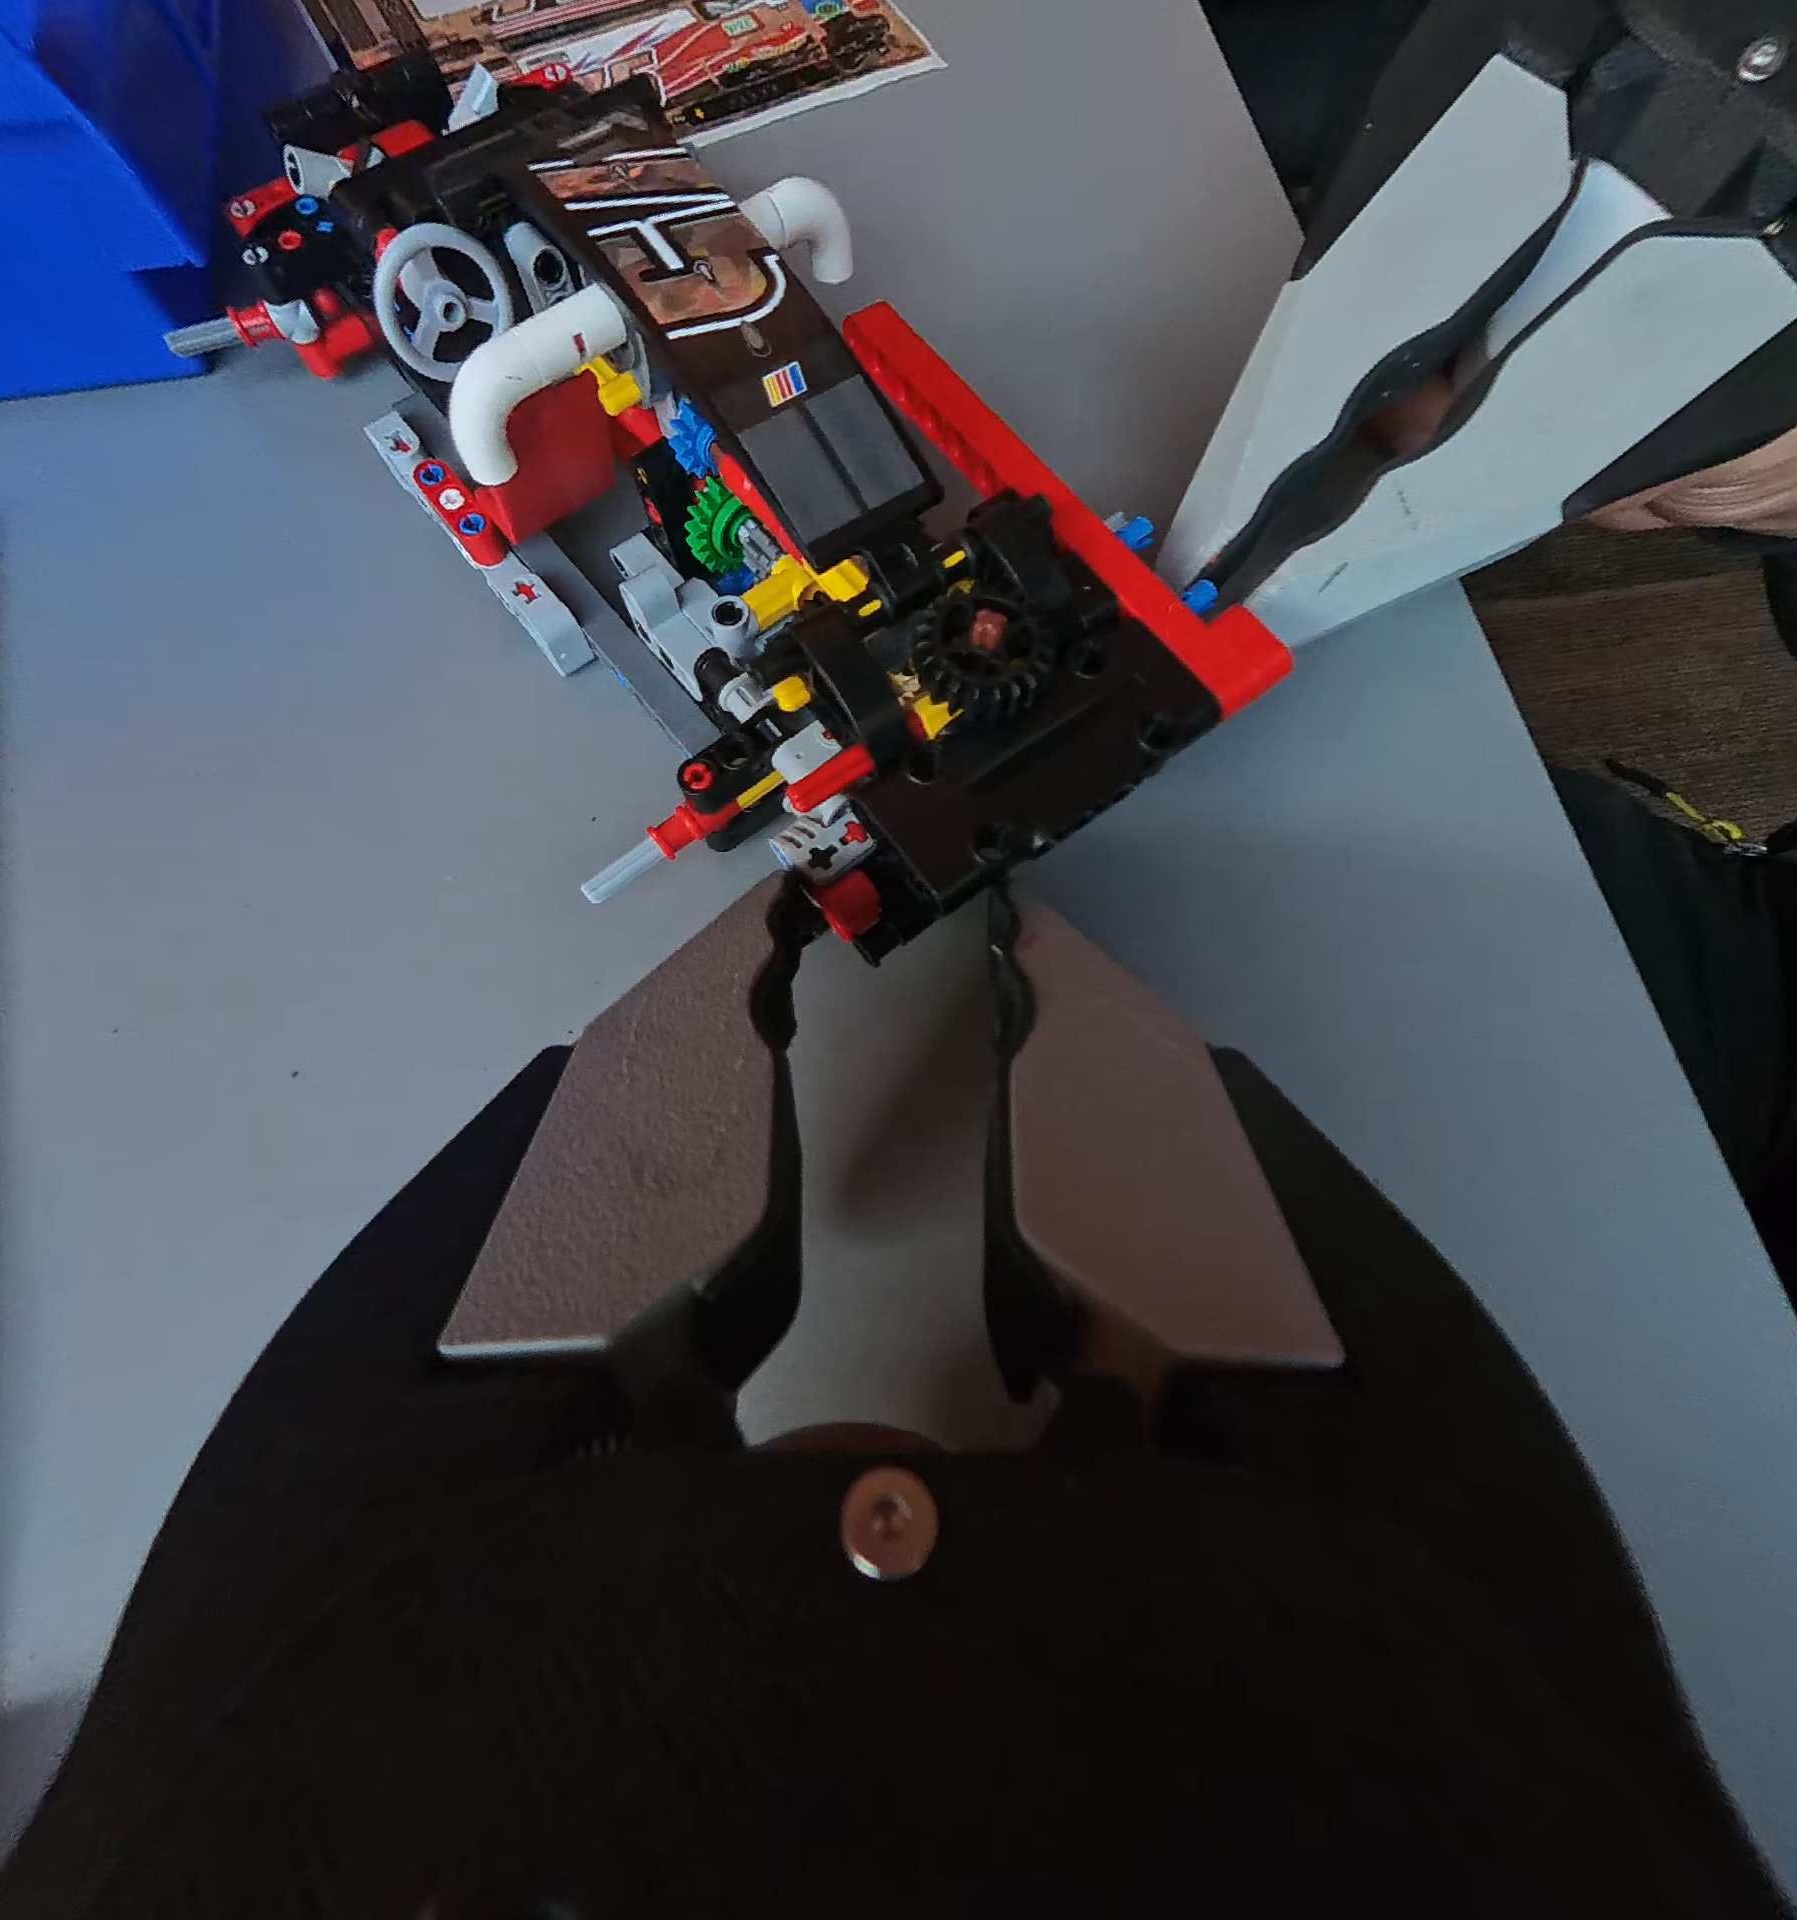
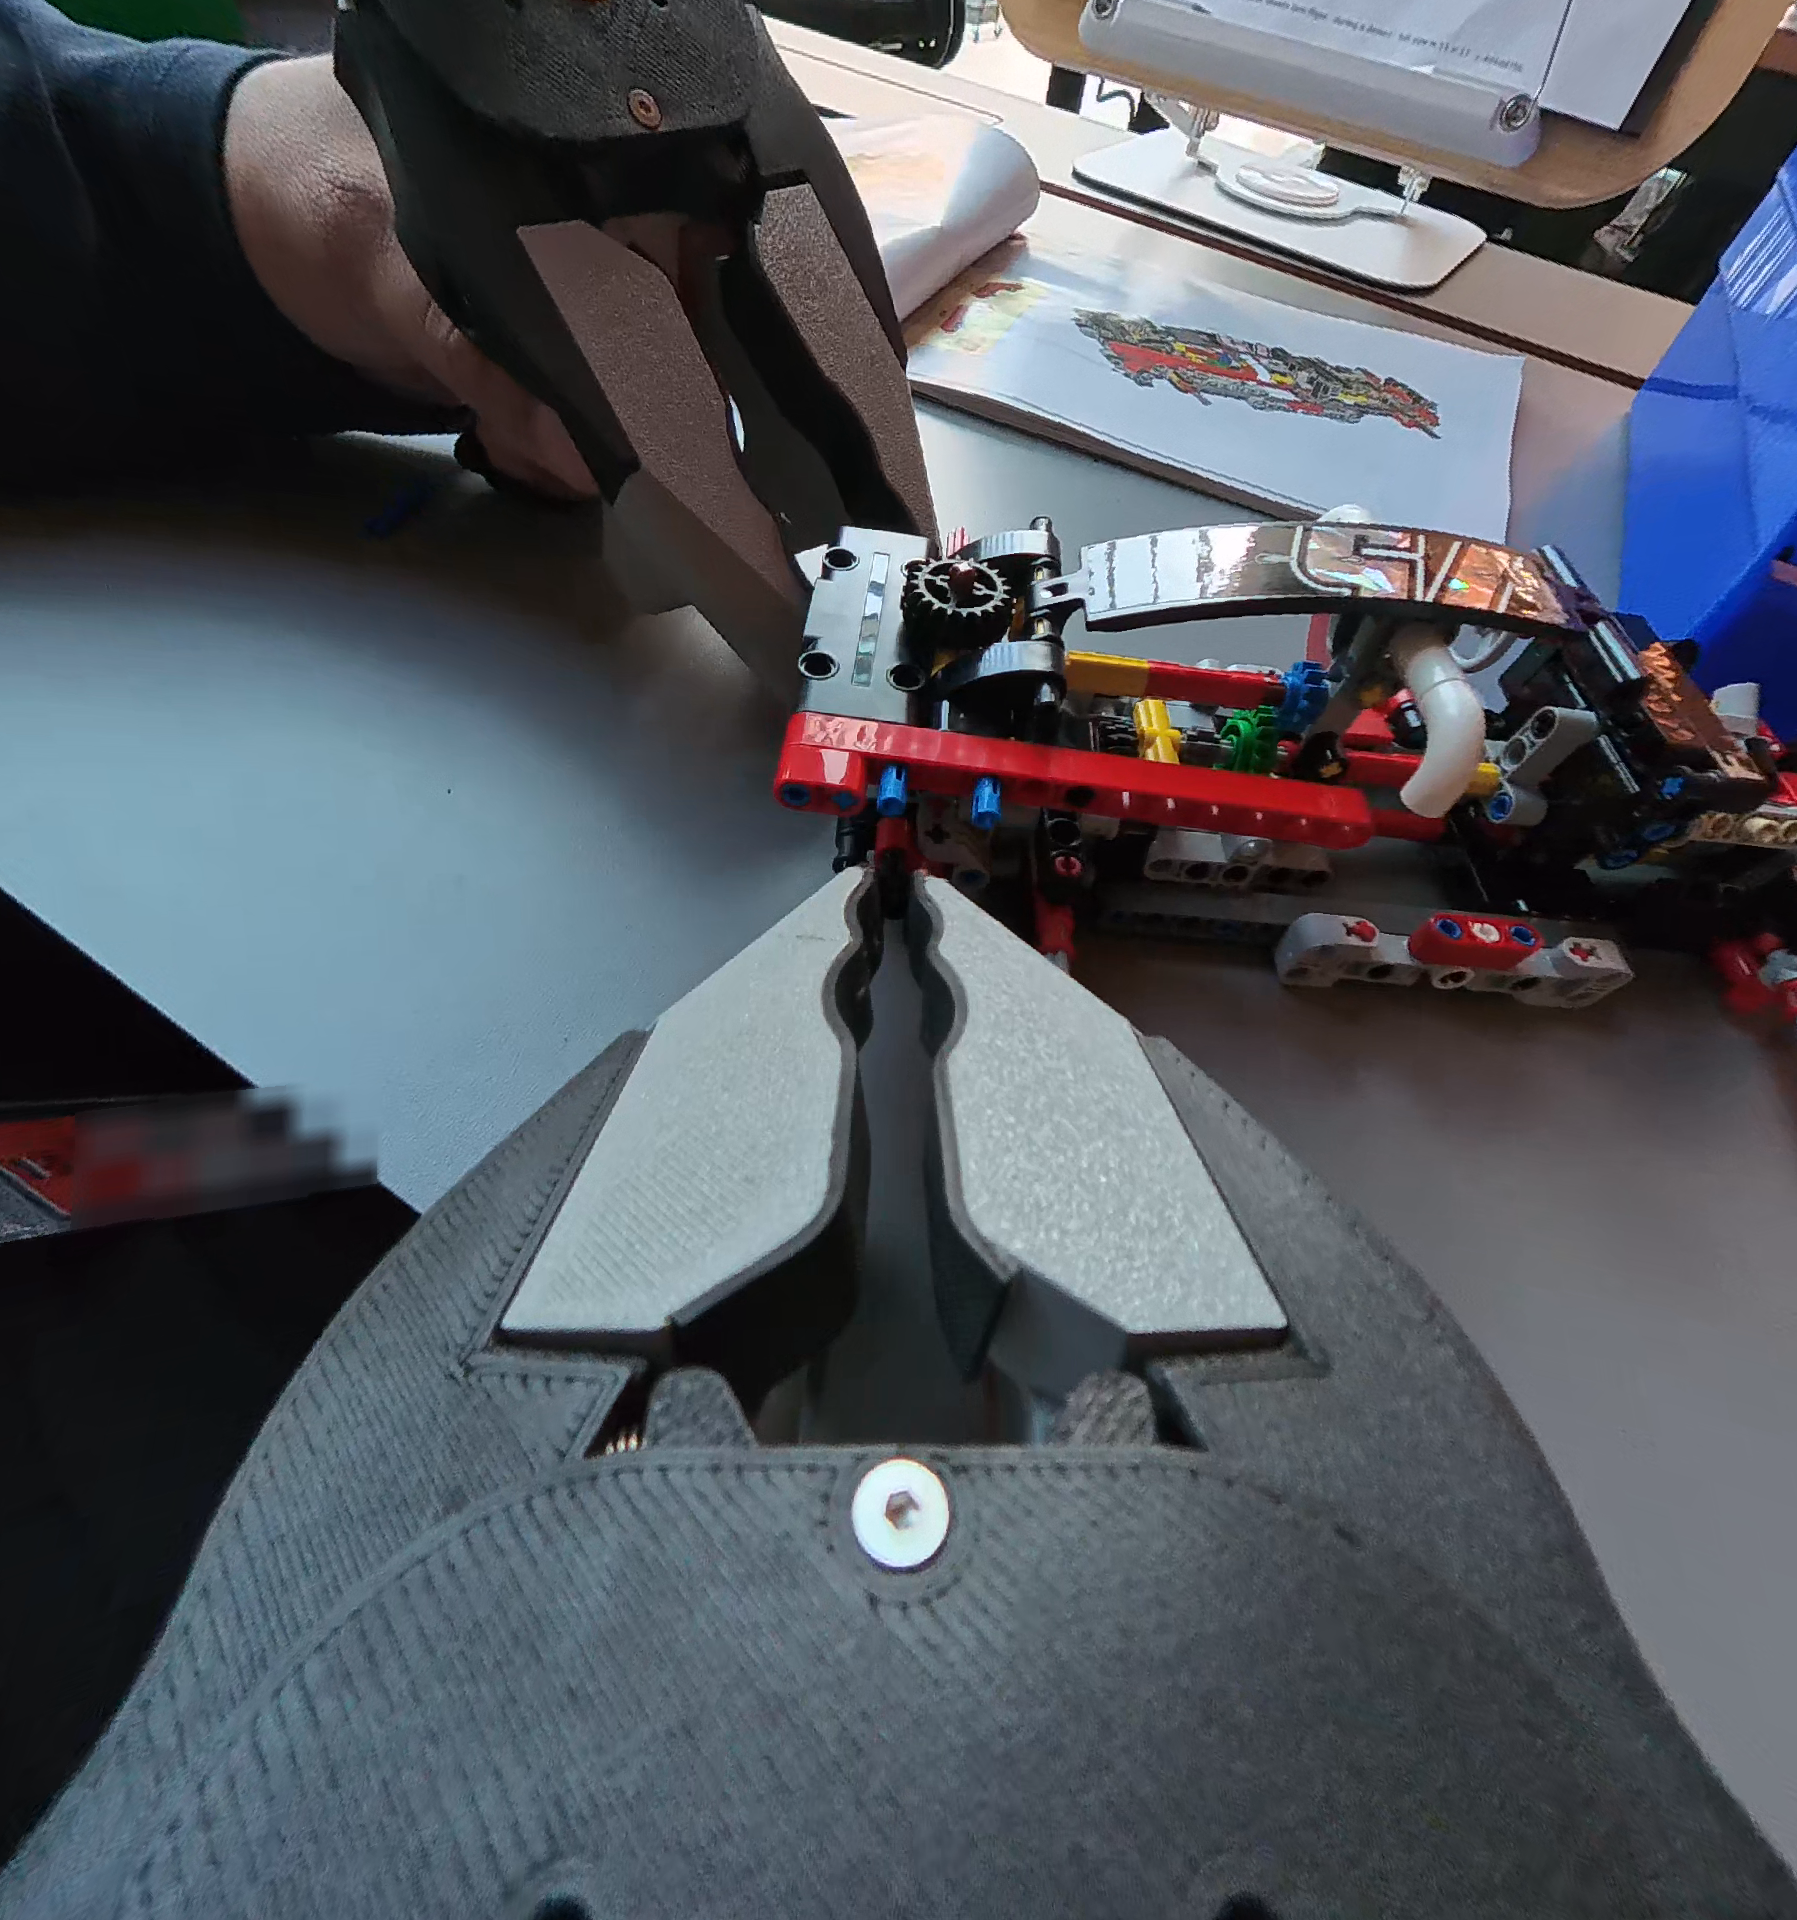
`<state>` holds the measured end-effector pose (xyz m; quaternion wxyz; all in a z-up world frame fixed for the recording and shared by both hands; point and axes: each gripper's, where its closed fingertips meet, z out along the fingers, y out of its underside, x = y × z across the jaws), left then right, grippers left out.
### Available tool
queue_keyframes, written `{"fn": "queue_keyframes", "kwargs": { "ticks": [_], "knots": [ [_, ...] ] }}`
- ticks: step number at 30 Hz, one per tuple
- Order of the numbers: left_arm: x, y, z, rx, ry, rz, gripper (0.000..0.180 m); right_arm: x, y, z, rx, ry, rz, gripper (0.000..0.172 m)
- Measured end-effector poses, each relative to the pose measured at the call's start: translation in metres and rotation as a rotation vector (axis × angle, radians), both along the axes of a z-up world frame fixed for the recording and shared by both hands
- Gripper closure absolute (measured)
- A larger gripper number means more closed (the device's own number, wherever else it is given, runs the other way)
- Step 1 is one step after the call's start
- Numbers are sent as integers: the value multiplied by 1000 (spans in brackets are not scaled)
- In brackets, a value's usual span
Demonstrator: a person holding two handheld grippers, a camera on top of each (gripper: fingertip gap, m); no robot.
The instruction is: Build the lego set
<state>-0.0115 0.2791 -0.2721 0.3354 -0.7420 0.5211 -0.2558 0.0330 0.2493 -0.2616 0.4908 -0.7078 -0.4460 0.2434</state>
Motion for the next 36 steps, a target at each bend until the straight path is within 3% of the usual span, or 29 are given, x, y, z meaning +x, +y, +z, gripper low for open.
{"fn": "queue_keyframes", "kwargs": {
  "ticks": [19,36],
  "knots": [
    [0,2,-1,6,7,16,150,-1,1,1,115,-79,-27,170],
    [-1,4,-1,2,4,26,150,-2,1,0,81,-55,-33,170]
  ]
}}
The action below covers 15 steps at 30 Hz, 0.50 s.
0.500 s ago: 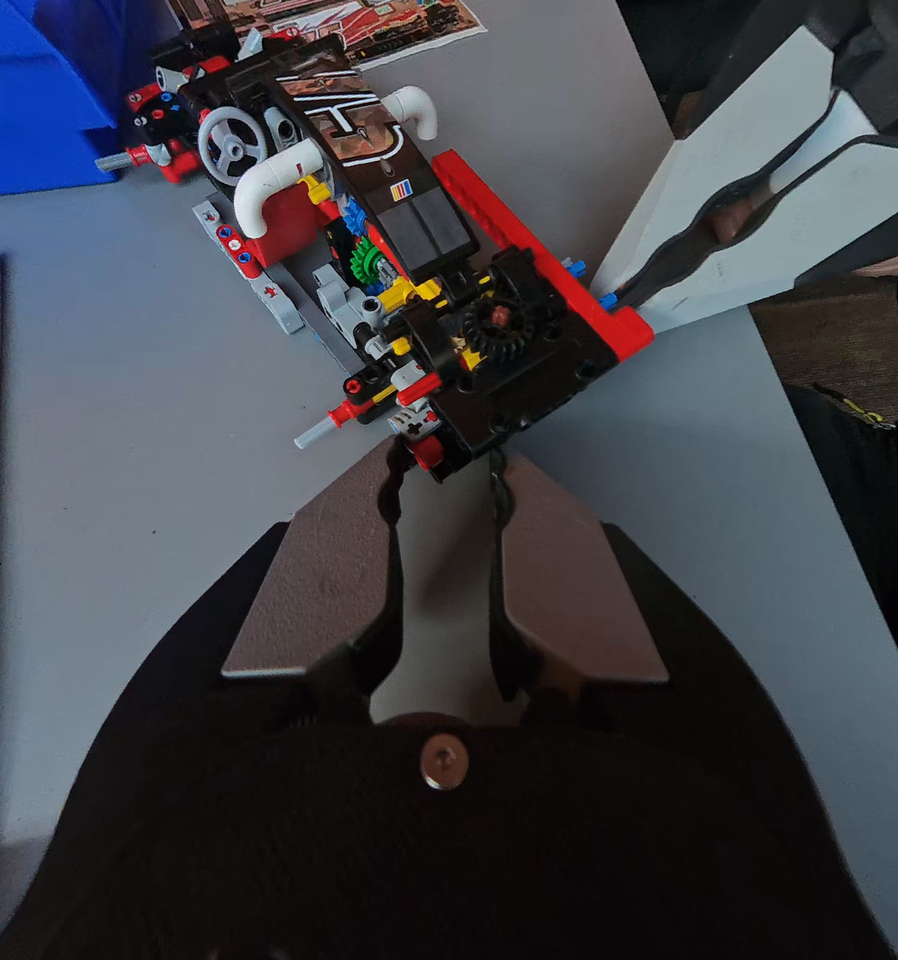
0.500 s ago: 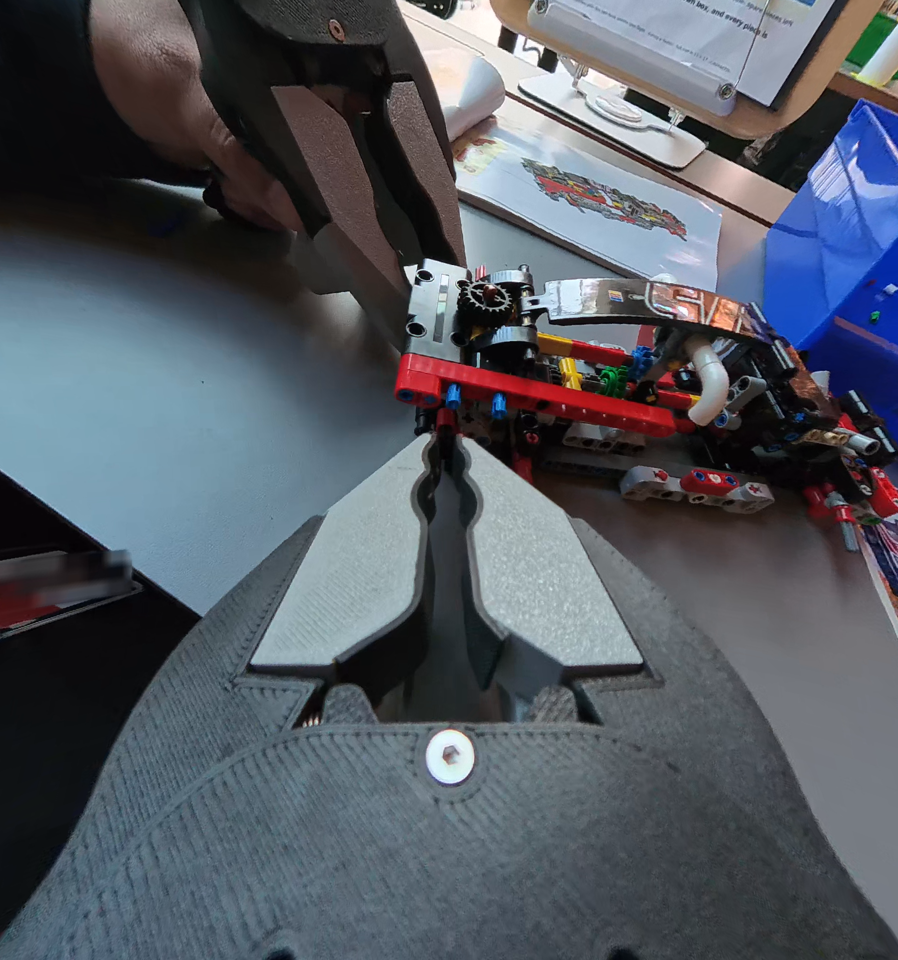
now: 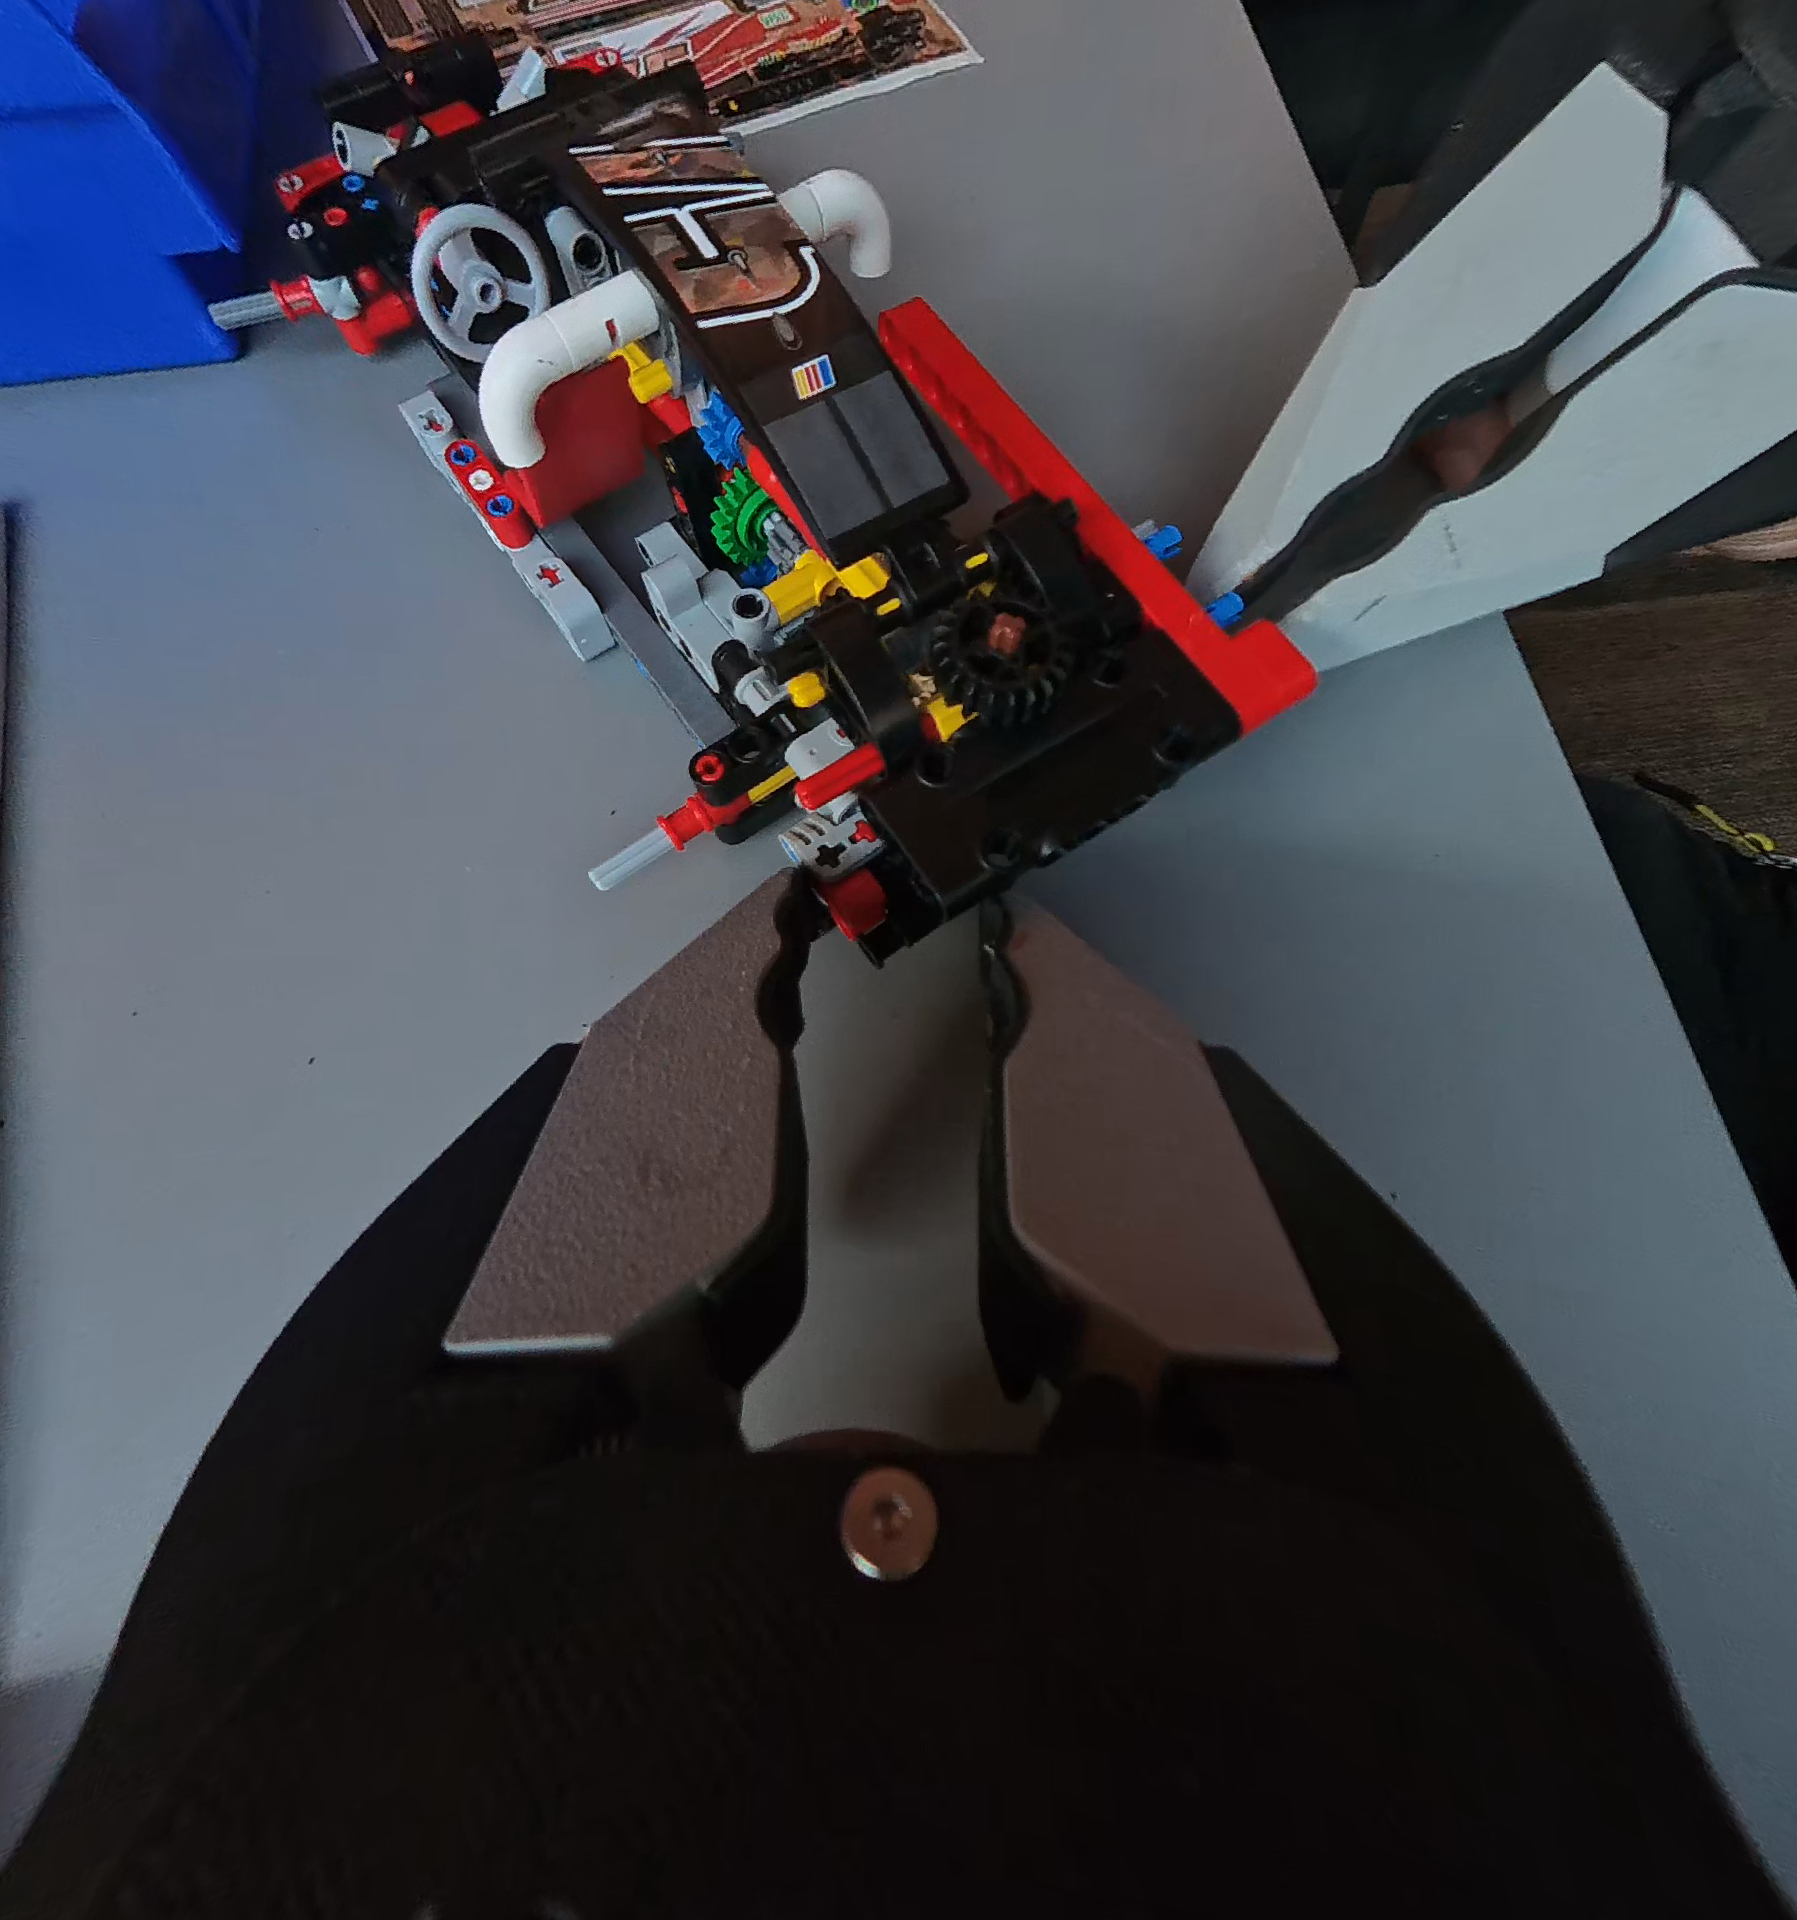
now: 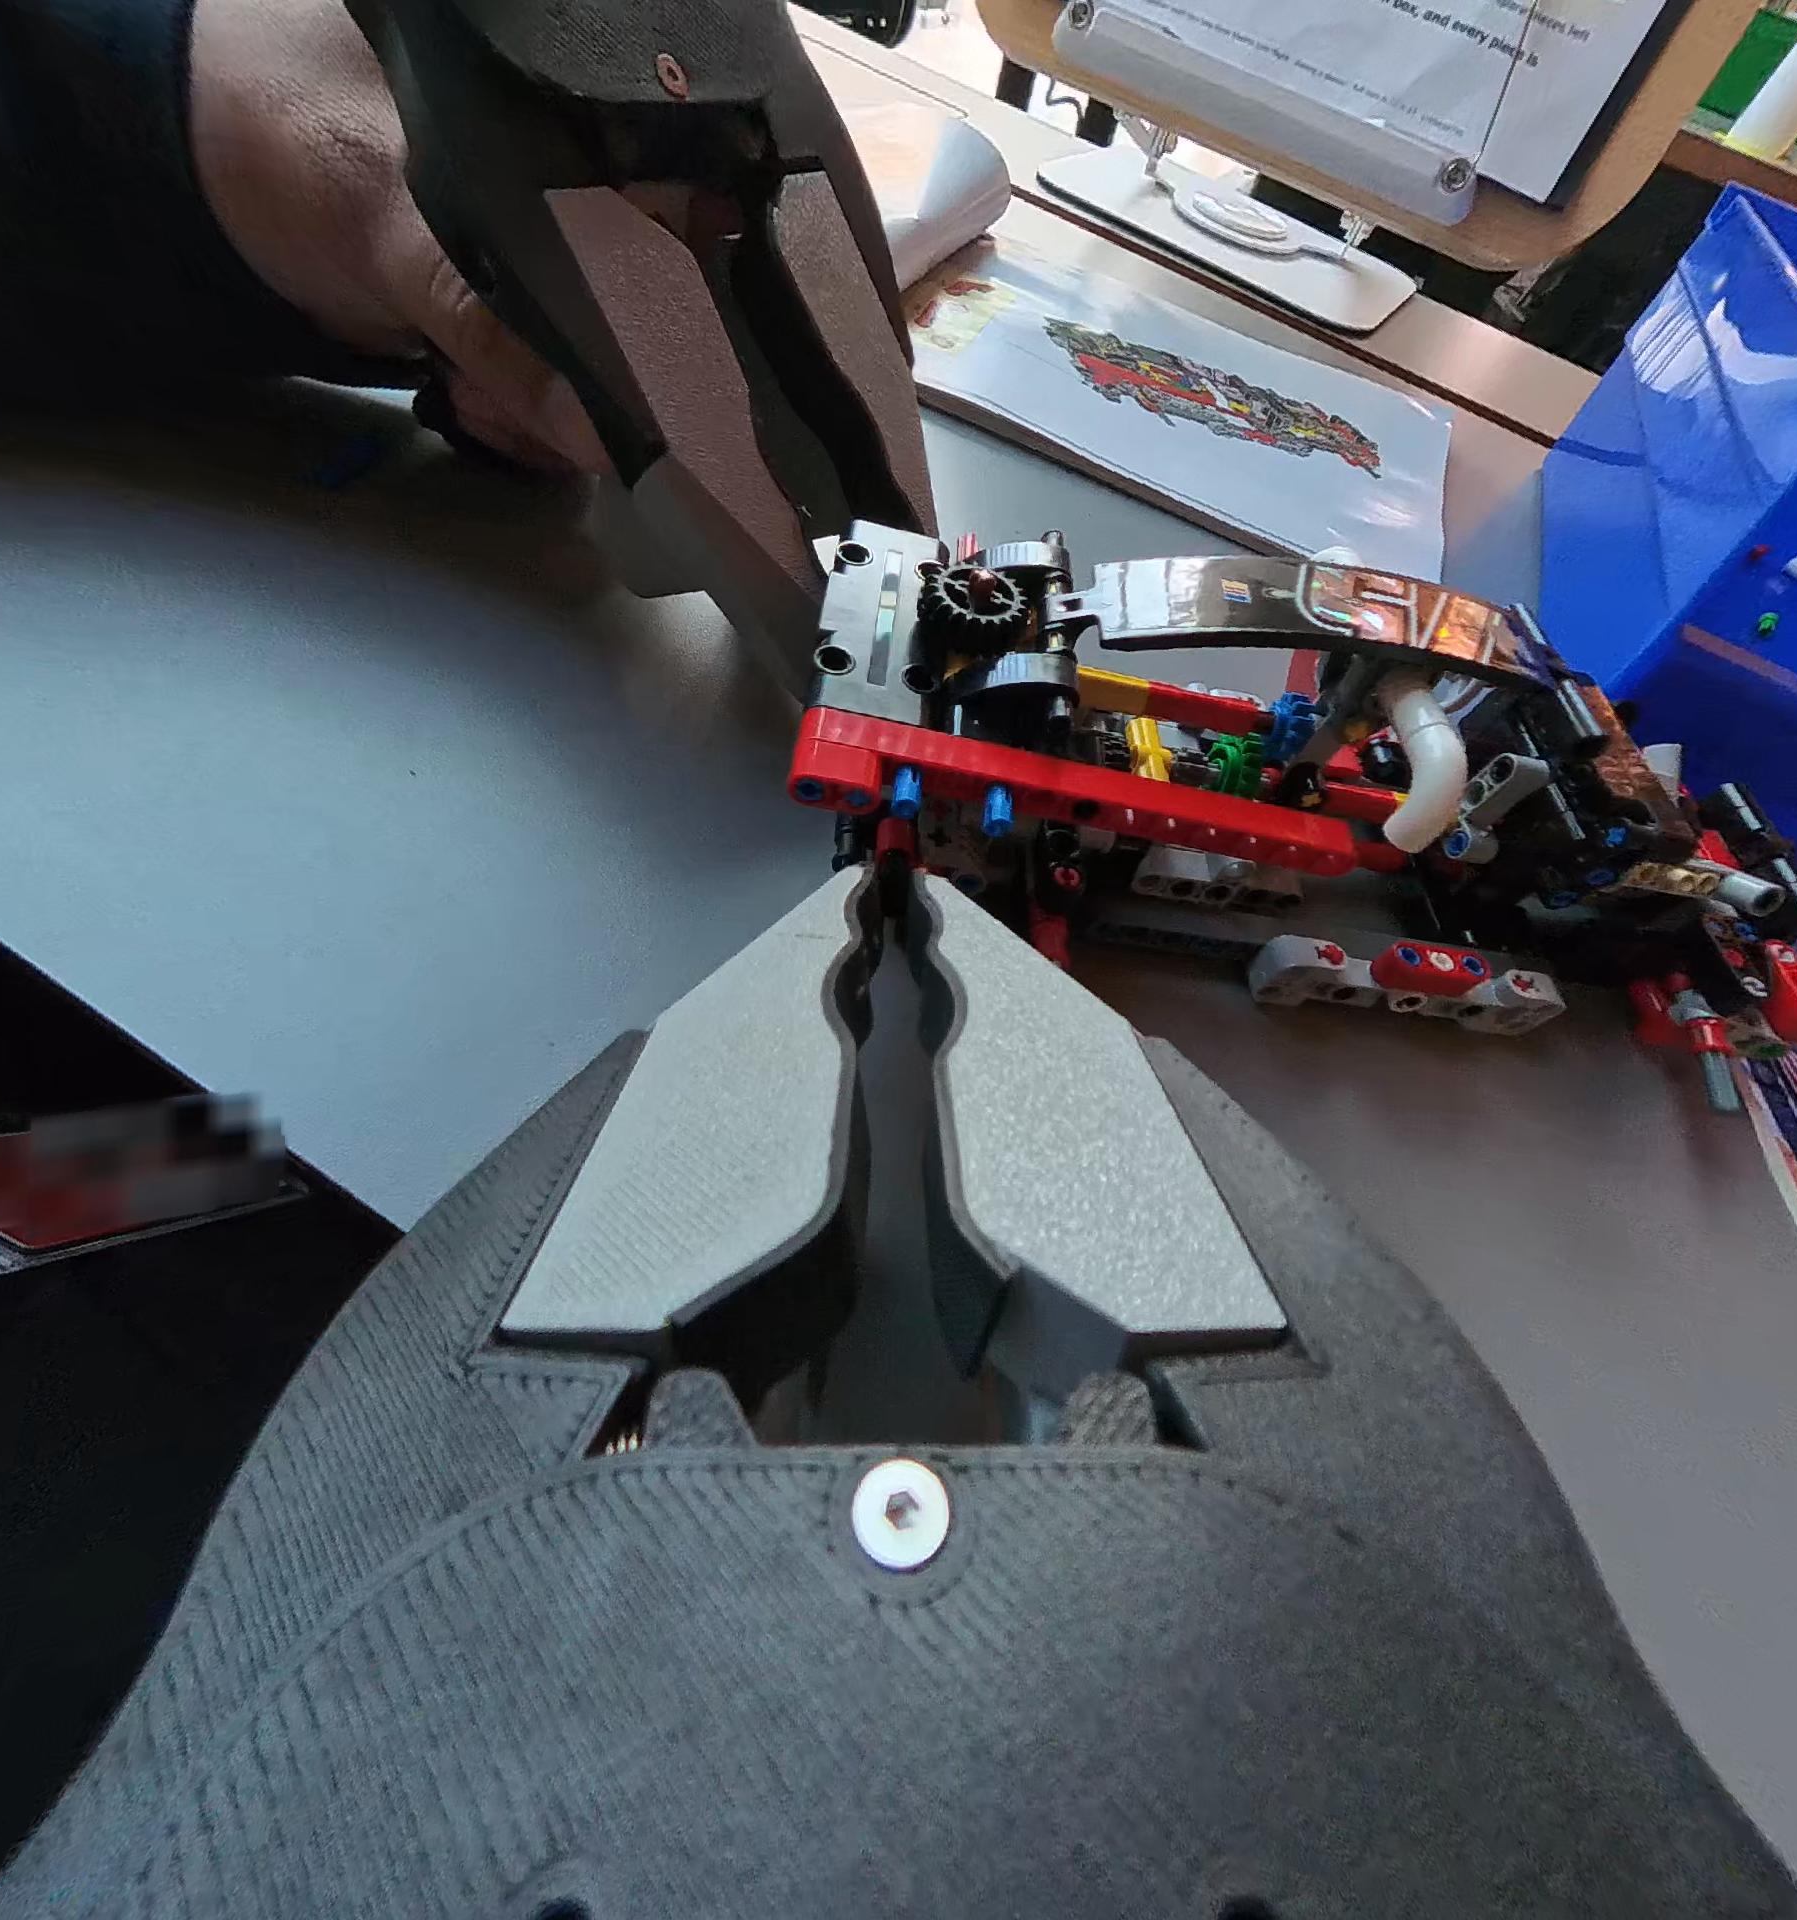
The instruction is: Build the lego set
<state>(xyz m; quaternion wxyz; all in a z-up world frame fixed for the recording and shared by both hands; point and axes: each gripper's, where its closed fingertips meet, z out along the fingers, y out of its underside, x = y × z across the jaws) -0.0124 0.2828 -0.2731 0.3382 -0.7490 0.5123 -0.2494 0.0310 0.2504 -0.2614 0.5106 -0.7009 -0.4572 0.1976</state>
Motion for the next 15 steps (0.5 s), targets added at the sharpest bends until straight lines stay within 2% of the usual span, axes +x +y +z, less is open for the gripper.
{"fn": "queue_keyframes", "kwargs": {
  "ticks": [15],
  "knots": [
    [0,1,-1,22,12,10,151,0,0,-2,84,-88,-16,170]
  ]
}}
